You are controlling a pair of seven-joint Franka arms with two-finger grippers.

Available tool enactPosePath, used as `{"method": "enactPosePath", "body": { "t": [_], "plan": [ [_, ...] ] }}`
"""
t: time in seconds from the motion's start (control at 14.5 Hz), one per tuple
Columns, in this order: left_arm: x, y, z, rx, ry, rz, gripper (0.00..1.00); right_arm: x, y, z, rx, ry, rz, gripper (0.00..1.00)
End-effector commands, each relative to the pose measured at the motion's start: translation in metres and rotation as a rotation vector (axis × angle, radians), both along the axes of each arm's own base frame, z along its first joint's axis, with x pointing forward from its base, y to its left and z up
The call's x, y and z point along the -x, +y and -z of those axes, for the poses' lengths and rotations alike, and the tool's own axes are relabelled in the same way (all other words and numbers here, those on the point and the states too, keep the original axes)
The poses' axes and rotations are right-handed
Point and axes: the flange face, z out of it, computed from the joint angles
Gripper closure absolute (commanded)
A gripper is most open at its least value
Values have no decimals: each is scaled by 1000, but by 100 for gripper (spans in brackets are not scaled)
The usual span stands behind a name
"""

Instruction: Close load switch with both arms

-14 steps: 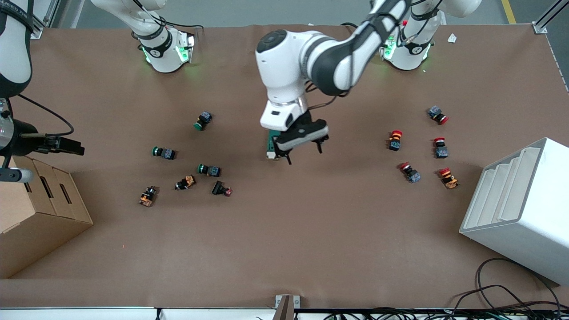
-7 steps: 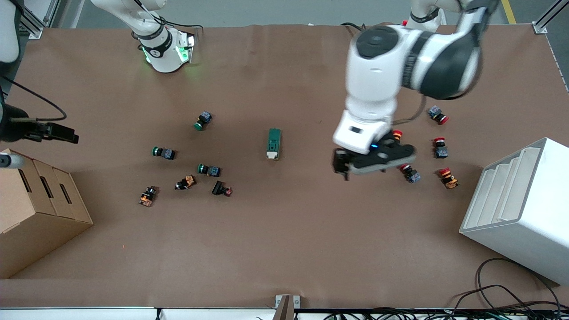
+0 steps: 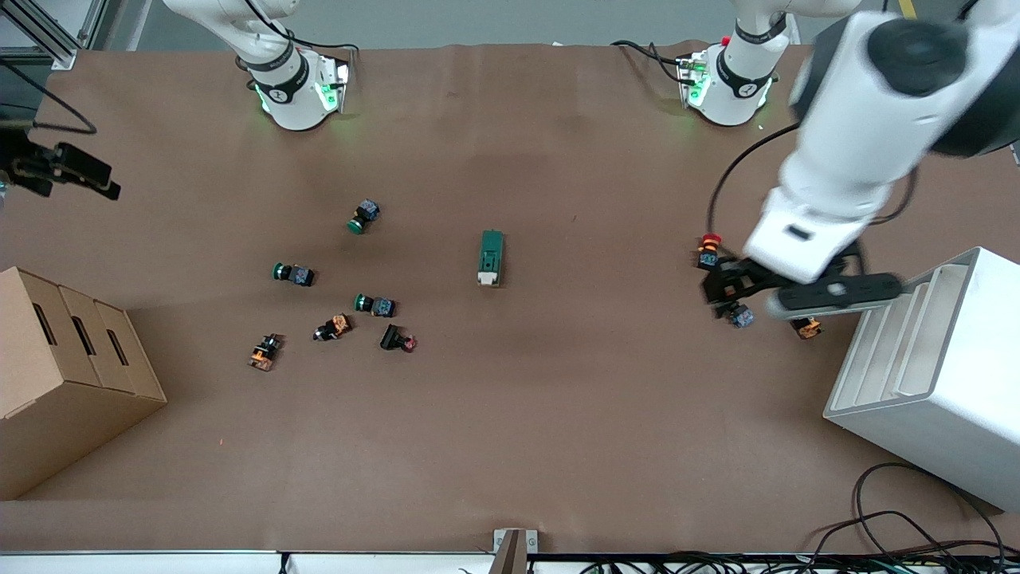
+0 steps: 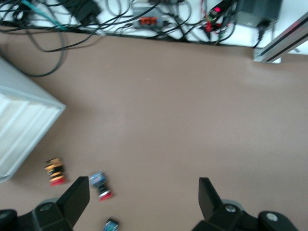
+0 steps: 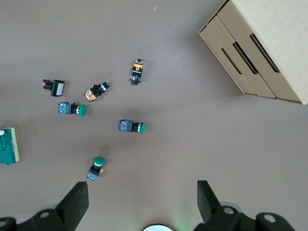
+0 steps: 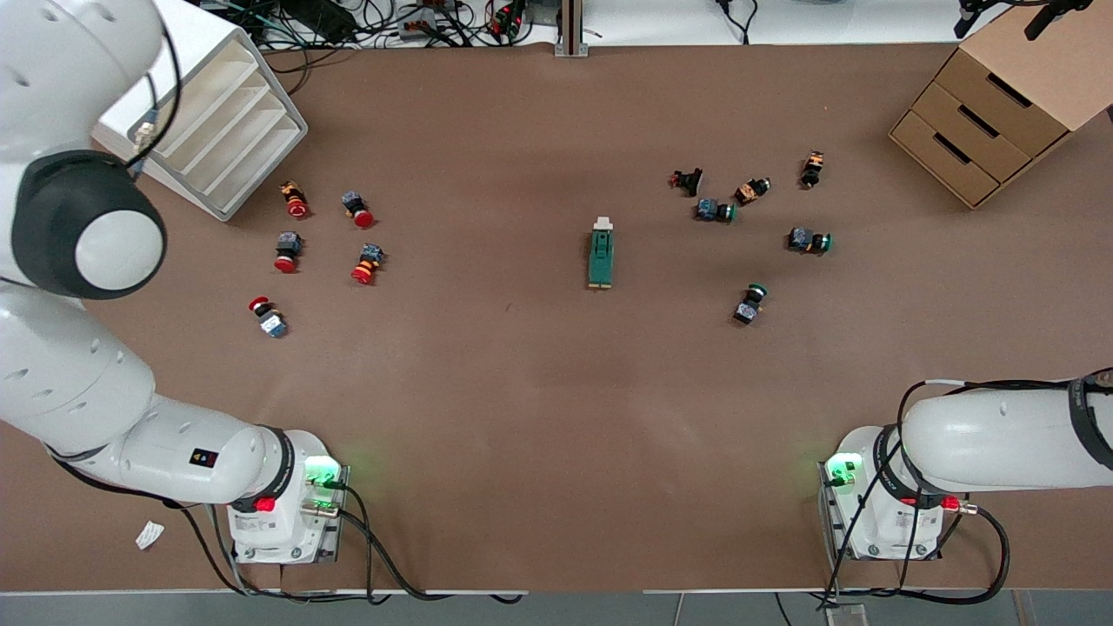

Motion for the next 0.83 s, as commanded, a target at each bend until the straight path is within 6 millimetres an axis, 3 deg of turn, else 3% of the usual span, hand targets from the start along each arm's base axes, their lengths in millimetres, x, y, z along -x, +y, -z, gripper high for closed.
{"method": "enactPosePath", "body": {
  "t": [0.0, 0.07, 0.34, 0.48, 0.76],
  "plan": [
    [23, 40, -33, -5, 42, 88, 0, 17, 2, -2, -5, -14, -2, 0],
    [26, 66, -40, -23, 65, 114, 0, 18, 2, -5, -4, -18, -3, 0],
    [46, 115, -53, -48, 84, 192, 0, 21, 4, -12, -3, -20, 2, 0],
    [63, 127, -51, -4, 111, 167, 0, 20, 4, -16, -3, -27, 2, 0],
    [74, 136, -47, 1, 172, 152, 0, 17, 11, -26, -1, -47, -10, 0]
  ]
}}
